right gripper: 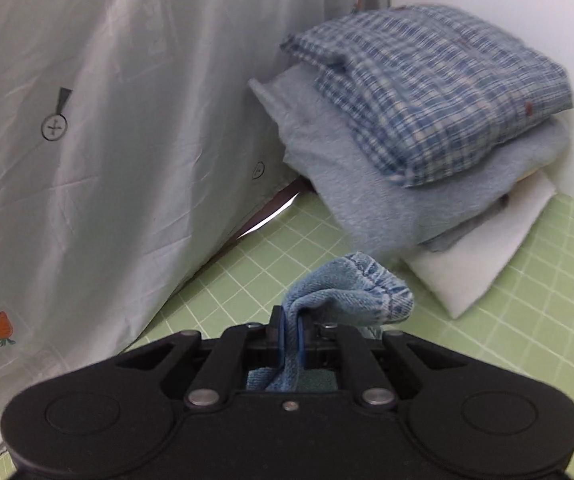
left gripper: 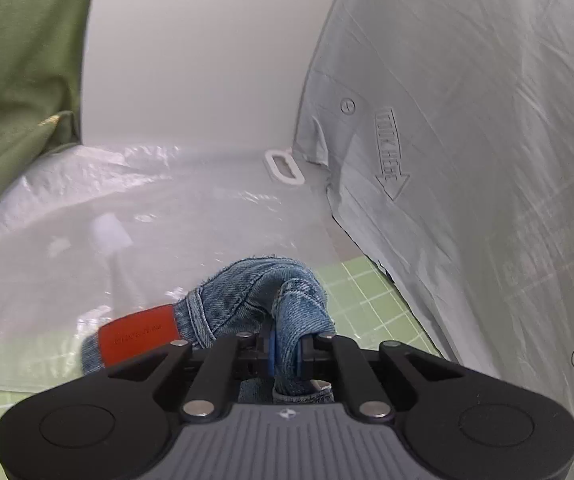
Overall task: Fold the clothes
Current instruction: 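Carry the hems with the right gripper onto the waistband, folding the jeans in half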
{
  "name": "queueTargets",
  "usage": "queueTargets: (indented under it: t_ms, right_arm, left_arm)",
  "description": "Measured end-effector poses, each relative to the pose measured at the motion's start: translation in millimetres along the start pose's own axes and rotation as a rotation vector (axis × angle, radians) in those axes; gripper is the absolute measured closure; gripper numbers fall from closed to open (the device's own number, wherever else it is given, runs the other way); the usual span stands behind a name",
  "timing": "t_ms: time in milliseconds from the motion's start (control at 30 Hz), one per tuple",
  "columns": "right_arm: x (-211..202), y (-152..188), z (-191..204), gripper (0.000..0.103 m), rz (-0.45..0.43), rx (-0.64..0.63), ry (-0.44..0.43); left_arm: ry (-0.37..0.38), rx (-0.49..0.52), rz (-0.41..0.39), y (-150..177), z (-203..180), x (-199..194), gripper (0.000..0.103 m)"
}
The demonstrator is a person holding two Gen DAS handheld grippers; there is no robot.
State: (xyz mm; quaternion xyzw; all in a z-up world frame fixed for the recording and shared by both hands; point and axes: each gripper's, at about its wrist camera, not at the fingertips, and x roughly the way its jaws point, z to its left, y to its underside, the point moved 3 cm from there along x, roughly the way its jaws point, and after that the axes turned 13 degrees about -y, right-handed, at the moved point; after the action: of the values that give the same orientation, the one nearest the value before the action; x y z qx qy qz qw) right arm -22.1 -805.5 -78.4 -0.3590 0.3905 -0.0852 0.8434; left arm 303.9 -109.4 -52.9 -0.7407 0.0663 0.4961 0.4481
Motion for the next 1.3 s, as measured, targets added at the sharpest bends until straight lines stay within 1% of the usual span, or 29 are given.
queueTargets:
  t_ms: [33, 67, 100, 133, 167, 200, 233, 300, 333, 367, 400, 433, 500, 567, 700, 767, 833, 900, 933, 967, 1000, 1033, 1200, 1267, 1300]
  right_arm:
    - [15.3, -5.5, 0.3, 0.080, 0.005, 0.015, -0.032]
    - [22.8, -9.0, 2.4, 0.055, 0.002, 0.031, -0.044]
    - [24.4, -10.9, 5.8, 0.045, -0.007, 0.039, -0.039]
    - [21.7, -8.5, 7.2, 0.033, -0.023, 0.034, -0.030]
    - [14.8, -2.3, 6.8, 0.026, -0.044, 0.017, -0.018]
    - [8.0, 4.0, 6.3, 0.024, -0.066, -0.001, -0.005]
    - [3.7, 13.7, 1.1, 0.023, -0.061, -0.005, 0.012]
    - [-0.3, 39.3, -18.2, 0.024, 0.000, 0.011, 0.052]
    - [-2.4, 52.0, -27.9, 0.027, 0.031, 0.018, 0.073]
    - [-3.1, 63.9, -36.0, 0.034, 0.062, 0.024, 0.085]
    - [-2.7, 75.0, -42.8, 0.038, 0.095, 0.026, 0.090]
    - [-2.2, 84.5, -47.5, 0.043, 0.119, 0.021, 0.094]
    - [-0.7, 98.5, -51.7, 0.044, 0.146, -0.007, 0.100]
    - [4.9, 102.4, -51.4, 0.044, 0.151, -0.030, 0.100]
    - [30.6, 94.8, -49.7, 0.045, 0.153, -0.047, 0.118]
    - [47.7, 88.5, -49.8, 0.047, 0.154, -0.053, 0.135]
    - [60.3, 82.4, -50.0, 0.044, 0.137, -0.057, 0.168]
    - [69.0, 75.4, -50.5, 0.045, 0.128, -0.064, 0.190]
    - [71.7, 72.2, -50.6, 0.055, 0.125, -0.068, 0.194]
    - [72.9, 69.4, -50.3, 0.079, 0.124, -0.075, 0.196]
    - [72.5, 66.2, -49.3, 0.091, 0.123, -0.089, 0.198]
    - [64.7, 61.2, -47.1, 0.100, 0.104, -0.108, 0.196]
    - [-5.5, 30.8, -33.9, 0.100, -0.062, -0.193, 0.183]
    - [-30.9, 27.9, -46.0, 0.100, -0.094, -0.143, 0.195]
    - [-34.5, 31.4, -57.5, 0.100, -0.080, -0.105, 0.209]
  left_arm:
    - [-0.003, 0.021, 0.028, 2.2, -11.5, 2.8, 0.083]
    - [-0.005, 0.036, 0.051, 5.0, -21.5, 3.5, 0.082]
    - [0.005, 0.056, 0.045, 11.6, -27.6, -0.1, 0.078]
    - [0.003, 0.083, 0.023, 19.7, -28.7, -4.1, 0.074]
    - [-0.004, 0.111, 0.000, 27.9, -28.6, -7.7, 0.059]
    - [-0.012, 0.140, -0.024, 36.0, -28.5, -11.2, 0.041]
    - [-0.019, 0.152, -0.039, 43.7, -24.0, -14.2, 0.029]
    - [-0.020, 0.168, -0.057, 56.3, -12.2, -19.2, 0.026]
    - [-0.008, 0.177, -0.059, 60.6, -6.4, -21.4, 0.025]
    - [-0.001, 0.187, -0.068, 62.1, -1.1, -23.4, 0.024]
    - [0.001, 0.199, -0.080, 61.6, 3.3, -25.8, 0.020]
    - [-0.004, 0.213, -0.089, 60.6, 6.3, -28.1, 0.020]
    - [-0.013, 0.216, -0.109, 55.5, 12.9, -33.1, 0.020]
    - [-0.015, 0.189, -0.130, 46.4, 20.9, -39.0, 0.019]
    - [-0.037, 0.151, -0.154, 34.4, 28.3, -47.4, 0.017]
    - [-0.034, 0.156, -0.155, 34.6, 29.0, -50.2, 0.016]
    - [-0.033, 0.160, -0.147, 38.1, 29.7, -51.7, 0.016]
    - [-0.033, 0.161, -0.130, 43.5, 30.3, -51.9, 0.016]
    - [-0.030, 0.166, -0.121, 46.4, 30.0, -51.6, 0.016]
    - [-0.025, 0.176, -0.114, 50.6, 29.2, -51.3, 0.016]
    - [-0.022, 0.188, -0.110, 54.4, 28.1, -51.3, 0.016]
    - [-0.022, 0.200, -0.106, 57.3, 26.9, -51.5, 0.016]
    - [-0.019, 0.242, -0.104, 66.3, 26.8, -55.2, 0.016]
    - [-0.030, 0.247, -0.096, 68.7, 28.5, -53.6, 0.015]
    - [-0.033, 0.246, -0.083, 70.0, 29.6, -51.4, 0.015]
